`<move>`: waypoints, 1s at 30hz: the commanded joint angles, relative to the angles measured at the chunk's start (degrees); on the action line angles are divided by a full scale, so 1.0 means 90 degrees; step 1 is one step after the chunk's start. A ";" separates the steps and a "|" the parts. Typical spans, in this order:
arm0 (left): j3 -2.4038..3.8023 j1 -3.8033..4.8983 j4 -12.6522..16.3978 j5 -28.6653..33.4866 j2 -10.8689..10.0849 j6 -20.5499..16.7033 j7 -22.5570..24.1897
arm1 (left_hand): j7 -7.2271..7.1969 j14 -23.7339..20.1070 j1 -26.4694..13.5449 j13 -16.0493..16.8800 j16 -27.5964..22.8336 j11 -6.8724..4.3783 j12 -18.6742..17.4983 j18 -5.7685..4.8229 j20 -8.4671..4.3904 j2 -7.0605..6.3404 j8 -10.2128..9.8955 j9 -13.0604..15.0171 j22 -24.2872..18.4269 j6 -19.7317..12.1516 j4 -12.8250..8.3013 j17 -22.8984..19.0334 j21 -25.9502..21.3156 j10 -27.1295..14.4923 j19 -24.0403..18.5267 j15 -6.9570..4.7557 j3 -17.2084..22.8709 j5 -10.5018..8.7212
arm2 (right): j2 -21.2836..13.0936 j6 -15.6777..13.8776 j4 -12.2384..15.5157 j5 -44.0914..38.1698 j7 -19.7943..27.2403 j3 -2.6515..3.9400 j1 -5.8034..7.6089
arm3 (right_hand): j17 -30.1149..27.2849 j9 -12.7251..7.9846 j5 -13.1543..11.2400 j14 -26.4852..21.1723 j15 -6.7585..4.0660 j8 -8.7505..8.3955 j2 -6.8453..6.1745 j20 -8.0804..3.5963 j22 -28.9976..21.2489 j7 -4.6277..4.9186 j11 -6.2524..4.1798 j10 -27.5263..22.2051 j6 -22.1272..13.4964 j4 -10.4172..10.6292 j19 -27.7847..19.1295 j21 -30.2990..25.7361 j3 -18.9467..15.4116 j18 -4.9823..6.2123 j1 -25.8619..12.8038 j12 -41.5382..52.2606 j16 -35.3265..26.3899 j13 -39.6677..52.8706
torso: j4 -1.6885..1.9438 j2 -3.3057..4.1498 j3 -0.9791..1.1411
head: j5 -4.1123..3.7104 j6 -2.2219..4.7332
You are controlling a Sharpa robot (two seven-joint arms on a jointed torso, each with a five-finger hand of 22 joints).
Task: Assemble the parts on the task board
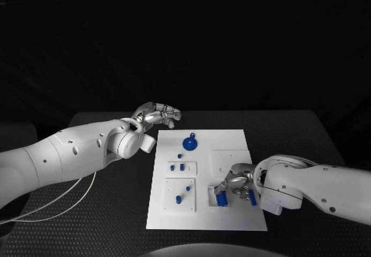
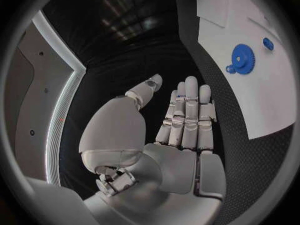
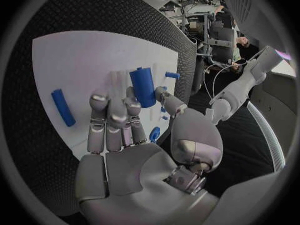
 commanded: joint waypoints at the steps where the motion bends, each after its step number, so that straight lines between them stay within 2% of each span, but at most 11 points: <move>1: 0.0003 0.0006 0.0020 0.0031 0.0006 0.0085 0.0032 | -0.0018 0.0041 -0.0060 -0.0010 -0.0032 -0.0001 0.0035 0.0055 -0.0005 0.0015 0.0034 -0.0006 0.0007 -0.0038 0.0048 0.0007 -0.0043 -0.0023 0.0058 0.0022 0.0007 0.0012 | 0.0022 -0.0076 -0.0029 -0.0032 0.0010 0.0002 -0.0006 | -0.0010 0.0006 0.0017 0.0012 -0.0038 -0.0030 0.0017 0.0030 0.0070 0.0089 -0.0024 0.0007 0.0151 0.0027 -0.0005 0.0024 -0.0023 0.0341 -0.0067 -0.0024 -0.0026 0.0007 | 0.0000 -0.0003 -0.0001 | 0.0013 0.0003; 21: 0.0004 0.0007 0.0031 0.0031 0.0003 0.0087 0.0022 | -0.0017 0.0041 -0.0065 -0.0011 -0.0041 -0.0001 0.0035 0.0055 -0.0005 0.0014 0.0036 -0.0008 0.0013 -0.0041 0.0059 0.0016 -0.0048 -0.0024 0.0058 0.0023 0.0009 0.0011 | 0.0154 -0.0002 -0.0144 -0.0034 0.0007 0.0002 -0.0084 | -0.0018 0.0012 0.0016 0.0007 -0.0043 -0.0048 -0.0058 0.0026 0.0062 0.0087 -0.0027 0.0002 0.0154 0.0068 -0.0011 0.0018 -0.0043 0.0341 -0.0191 -0.0039 -0.0031 0.0030 | -0.0003 -0.0001 -0.0004 | 0.0037 -0.0029; 30: 0.0004 0.0007 0.0027 0.0031 0.0006 0.0090 0.0018 | -0.0017 0.0041 -0.0066 -0.0012 -0.0044 0.0000 0.0035 0.0055 -0.0005 0.0013 0.0037 -0.0009 0.0015 -0.0043 0.0063 0.0019 -0.0051 -0.0025 0.0058 0.0023 0.0010 0.0012 | 0.0172 -0.0029 -0.0162 -0.0051 0.0013 0.0002 -0.0093 | -0.0026 0.0017 0.0016 0.0002 -0.0043 -0.0067 -0.0167 0.0025 0.0053 0.0089 -0.0025 -0.0003 0.0149 0.0141 -0.0015 0.0010 -0.0070 0.0341 -0.0318 -0.0057 -0.0038 0.0048 | -0.0004 -0.0001 -0.0002 | 0.0049 -0.0033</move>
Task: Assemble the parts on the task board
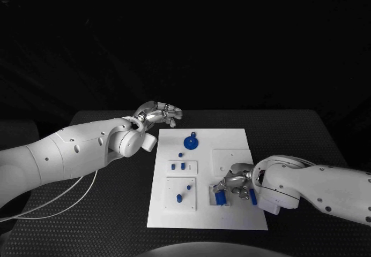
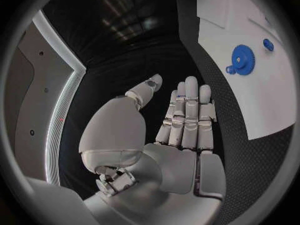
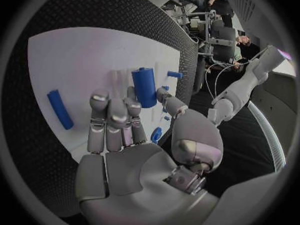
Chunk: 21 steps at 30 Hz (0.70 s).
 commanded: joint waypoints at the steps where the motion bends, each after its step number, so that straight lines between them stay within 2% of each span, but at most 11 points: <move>1: 0.0004 0.0007 0.0013 0.0030 0.0010 0.0086 0.0032 | -0.0016 0.0041 -0.0066 -0.0008 -0.0045 0.0000 0.0035 0.0094 -0.0005 0.0012 0.0037 -0.0011 0.0011 -0.0044 0.0046 0.0009 -0.0026 -0.0025 0.0058 0.0023 -0.0008 0.0012 | 0.0018 0.0036 0.0008 -0.0040 0.0016 0.0000 -0.0011 | -0.0008 -0.0001 0.0019 -0.0010 -0.0053 -0.0044 -0.0055 0.0015 0.0053 0.0094 -0.0035 -0.0017 0.0096 0.0061 -0.0022 0.0013 -0.0055 0.0340 -0.0122 -0.0035 -0.0039 0.0012 | -0.0001 -0.0001 0.0003 | 0.0002 0.0003; 11: 0.0004 0.0007 0.0014 0.0030 0.0016 0.0088 0.0029 | -0.0015 0.0041 -0.0068 -0.0008 -0.0049 0.0000 0.0035 0.0094 -0.0005 0.0011 0.0037 -0.0013 0.0014 -0.0047 0.0052 0.0014 -0.0029 -0.0026 0.0058 0.0023 -0.0007 0.0011 | 0.0030 0.0051 0.0001 -0.0040 0.0019 0.0000 -0.0017 | -0.0013 0.0009 0.0020 -0.0016 -0.0053 -0.0062 -0.0208 0.0008 0.0048 0.0097 -0.0033 -0.0026 0.0084 0.0078 -0.0029 0.0010 -0.0201 0.0340 -0.0253 -0.0055 -0.0043 0.0032 | 0.0000 -0.0001 0.0004 | 0.0010 -0.0003; 18: 0.0004 0.0007 0.0016 0.0030 0.0019 0.0089 0.0026 | -0.0015 0.0041 -0.0066 -0.0009 -0.0052 0.0000 0.0036 0.0094 -0.0005 0.0011 0.0037 -0.0014 0.0016 -0.0049 0.0054 0.0017 -0.0031 -0.0025 0.0057 0.0023 -0.0006 0.0012 | 0.0047 0.0066 -0.0001 -0.0051 0.0020 0.0000 -0.0026 | -0.0014 0.0011 0.0020 -0.0018 -0.0053 -0.0066 -0.0202 0.0003 0.0046 0.0096 -0.0034 -0.0029 0.0080 0.0077 -0.0031 0.0007 -0.0208 0.0340 -0.0249 -0.0060 -0.0046 0.0035 | -0.0001 0.0001 0.0007 | 0.0021 -0.0013; 21: 0.0004 0.0008 0.0016 0.0030 0.0018 0.0090 0.0024 | -0.0015 0.0041 -0.0065 -0.0009 -0.0054 0.0000 0.0036 0.0094 -0.0005 0.0011 0.0038 -0.0014 0.0017 -0.0049 0.0054 0.0019 -0.0032 -0.0026 0.0057 0.0023 -0.0005 0.0012 | 0.0045 0.0065 0.0001 -0.0064 0.0019 0.0000 -0.0029 | -0.0016 0.0020 0.0020 -0.0017 -0.0060 -0.0066 -0.0090 -0.0020 0.0045 0.0089 -0.0041 -0.0028 0.0084 -0.0013 -0.0033 0.0007 -0.0128 0.0340 -0.0071 -0.0064 -0.0046 0.0045 | -0.0004 0.0001 0.0007 | 0.0023 -0.0015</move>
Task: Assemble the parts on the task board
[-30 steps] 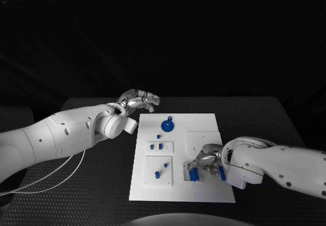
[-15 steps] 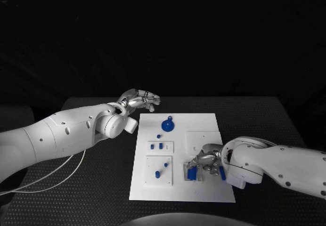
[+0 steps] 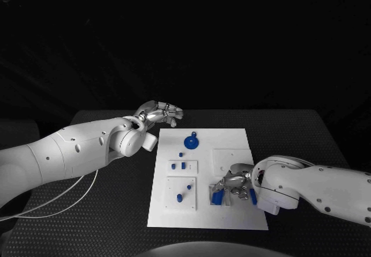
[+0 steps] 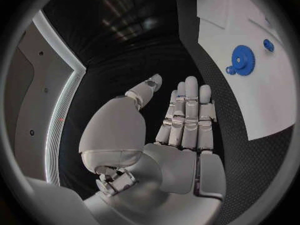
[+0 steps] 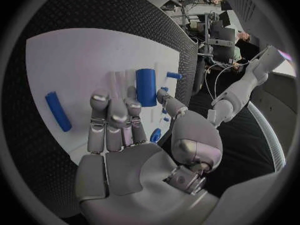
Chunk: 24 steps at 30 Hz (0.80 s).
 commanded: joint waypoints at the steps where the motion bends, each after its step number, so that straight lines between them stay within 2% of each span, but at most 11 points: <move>1: 0.0004 0.0008 0.0016 0.0030 0.0012 0.0086 0.0030 | -0.0015 0.0041 -0.0065 -0.0010 -0.0029 0.0000 0.0036 0.0113 -0.0005 0.0010 0.0038 -0.0010 0.0007 -0.0049 0.0037 0.0008 -0.0033 -0.0025 0.0057 0.0023 0.0013 0.0012 | 0.0005 0.0071 0.0005 -0.0061 0.0019 0.0000 -0.0010 | -0.0010 0.0012 0.0015 0.0005 -0.0039 -0.0042 0.0100 -0.0033 0.0046 0.0078 -0.0027 -0.0013 0.0051 -0.0096 -0.0023 0.0007 0.0069 0.0338 0.0148 -0.0041 -0.0022 0.0010 | -0.0004 0.0001 0.0000 | 0.0004 -0.0008; 4: 0.0004 0.0008 0.0015 0.0030 0.0011 0.0087 0.0028 | -0.0015 0.0041 -0.0063 -0.0010 -0.0030 0.0000 0.0036 0.0114 -0.0005 0.0010 0.0038 -0.0010 0.0008 -0.0050 0.0037 0.0009 -0.0033 -0.0026 0.0057 0.0023 0.0013 0.0012 | 0.0005 0.0138 0.0011 -0.0061 0.0021 0.0000 -0.0012 | -0.0012 0.0022 0.0018 0.0008 -0.0036 -0.0043 0.0106 -0.0035 0.0048 0.0079 -0.0025 -0.0004 0.0060 -0.0222 -0.0021 0.0014 0.0108 0.0338 0.0316 -0.0045 -0.0021 0.0023 | 0.0000 0.0001 0.0000 | -0.0001 -0.0012; 13: 0.0004 0.0008 0.0016 0.0030 0.0019 0.0092 0.0017 | -0.0015 0.0041 -0.0060 -0.0011 -0.0034 0.0000 0.0036 0.0114 -0.0005 0.0009 0.0040 -0.0010 0.0011 -0.0049 0.0038 0.0013 -0.0036 -0.0027 0.0057 0.0023 0.0015 0.0013 | 0.0011 0.0159 0.0024 -0.0105 0.0022 0.0000 -0.0013 | -0.0018 0.0027 0.0022 0.0012 -0.0029 -0.0049 0.0116 -0.0021 0.0047 0.0082 -0.0022 0.0003 0.0070 -0.0298 -0.0022 0.0015 0.0109 0.0338 0.0419 -0.0055 -0.0024 0.0033 | -0.0002 0.0001 -0.0001 | 0.0006 -0.0018; 24: 0.0004 0.0008 0.0014 0.0030 0.0013 0.0094 0.0006 | -0.0015 0.0042 -0.0059 -0.0011 -0.0038 0.0000 0.0036 0.0114 -0.0005 0.0009 0.0043 -0.0011 0.0014 -0.0049 0.0042 0.0018 -0.0038 -0.0027 0.0058 0.0023 0.0016 0.0013 | -0.0048 0.0006 0.0068 -0.0083 0.0042 0.0001 -0.0014 | -0.0028 0.0037 0.0026 0.0022 -0.0027 -0.0048 0.0312 0.0007 0.0045 0.0076 -0.0027 0.0042 0.0124 -0.0374 -0.0018 0.0018 0.0117 0.0338 0.0564 -0.0068 -0.0025 0.0048 | 0.0001 0.0000 0.0001 | 0.0010 -0.0012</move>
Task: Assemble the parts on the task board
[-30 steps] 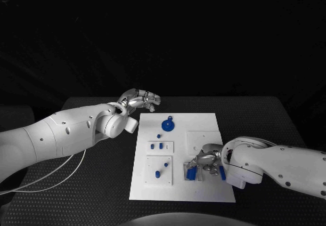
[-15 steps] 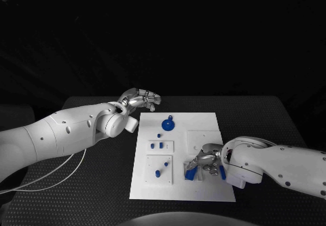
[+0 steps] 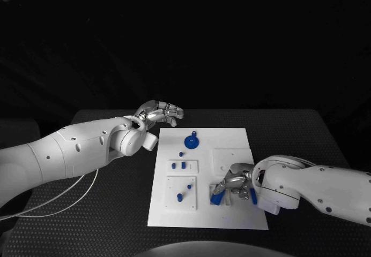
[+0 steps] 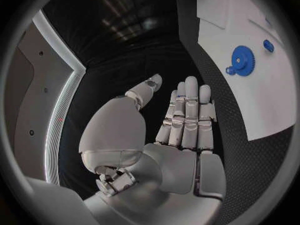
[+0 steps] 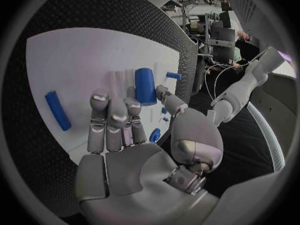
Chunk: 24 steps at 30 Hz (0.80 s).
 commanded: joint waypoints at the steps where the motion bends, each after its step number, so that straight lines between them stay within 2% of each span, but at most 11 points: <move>1: 0.0004 0.0008 0.0012 0.0029 0.0008 0.0091 0.0024 | -0.0016 0.0042 -0.0059 -0.0007 -0.0038 0.0000 0.0036 0.0059 -0.0005 0.0009 0.0043 -0.0006 0.0010 -0.0048 0.0024 0.0008 -0.0039 -0.0027 0.0058 0.0023 -0.0002 0.0013 | -0.0042 0.0002 0.0041 -0.0030 0.0033 -0.0008 -0.0015 | -0.0008 0.0019 0.0029 0.0019 -0.0025 0.0031 0.0055 -0.0002 0.0044 0.0073 -0.0023 0.0038 0.0129 -0.0039 -0.0007 0.0018 -0.0005 0.0338 0.0046 -0.0043 -0.0025 0.0011 | 0.0002 0.0001 0.0002 | 0.0000 0.0007; 6: 0.0004 0.0008 0.0011 0.0029 0.0003 0.0107 -0.0010 | -0.0015 0.0042 -0.0062 -0.0007 -0.0041 0.0001 0.0036 0.0059 -0.0004 0.0018 0.0044 -0.0007 0.0012 -0.0048 0.0032 0.0011 -0.0040 -0.0027 0.0059 0.0024 0.0000 0.0015 | -0.0183 0.0037 0.0146 0.0117 0.0129 -0.0007 -0.0009 | -0.0010 0.0022 0.0028 0.0022 -0.0025 0.0034 0.0085 0.0009 0.0043 0.0069 -0.0027 0.0053 0.0153 -0.0021 -0.0006 0.0019 -0.0021 0.0338 0.0023 -0.0047 -0.0024 0.0013 | -0.0003 -0.0002 0.0002 | 0.0014 0.0005; 15: 0.0004 0.0008 0.0006 0.0029 0.0008 0.0119 -0.0025 | -0.0015 0.0041 -0.0067 -0.0009 -0.0047 0.0003 0.0033 0.0058 -0.0003 0.0017 0.0045 -0.0009 0.0017 -0.0051 0.0040 0.0017 -0.0044 -0.0033 0.0059 0.0025 0.0000 0.0015 | -0.0246 0.0098 0.0216 0.0364 0.0203 -0.0007 0.0134 | -0.0015 0.0027 0.0029 0.0024 -0.0031 0.0044 0.0161 0.0026 0.0043 0.0055 -0.0039 0.0082 0.0206 -0.0008 -0.0009 0.0018 -0.0038 0.0338 -0.0005 -0.0055 -0.0024 0.0017 | 0.0003 0.0001 0.0002 | 0.0018 0.0010; 24: 0.0004 0.0008 0.0004 0.0029 0.0013 0.0148 -0.0050 | -0.0014 0.0040 -0.0070 -0.0011 -0.0052 0.0005 0.0031 0.0057 -0.0002 0.0015 0.0046 -0.0010 0.0021 -0.0054 0.0046 0.0022 -0.0047 -0.0038 0.0058 0.0027 -0.0001 0.0014 | -0.0247 0.0384 0.0176 0.0610 0.0152 -0.0006 0.0222 | -0.0019 0.0027 0.0028 0.0024 -0.0037 0.0042 0.0168 0.0037 0.0044 0.0049 -0.0045 0.0094 0.0225 -0.0001 -0.0012 0.0020 -0.0070 0.0338 -0.0052 -0.0062 -0.0024 0.0021 | 0.0003 0.0001 0.0002 | 0.0026 0.0005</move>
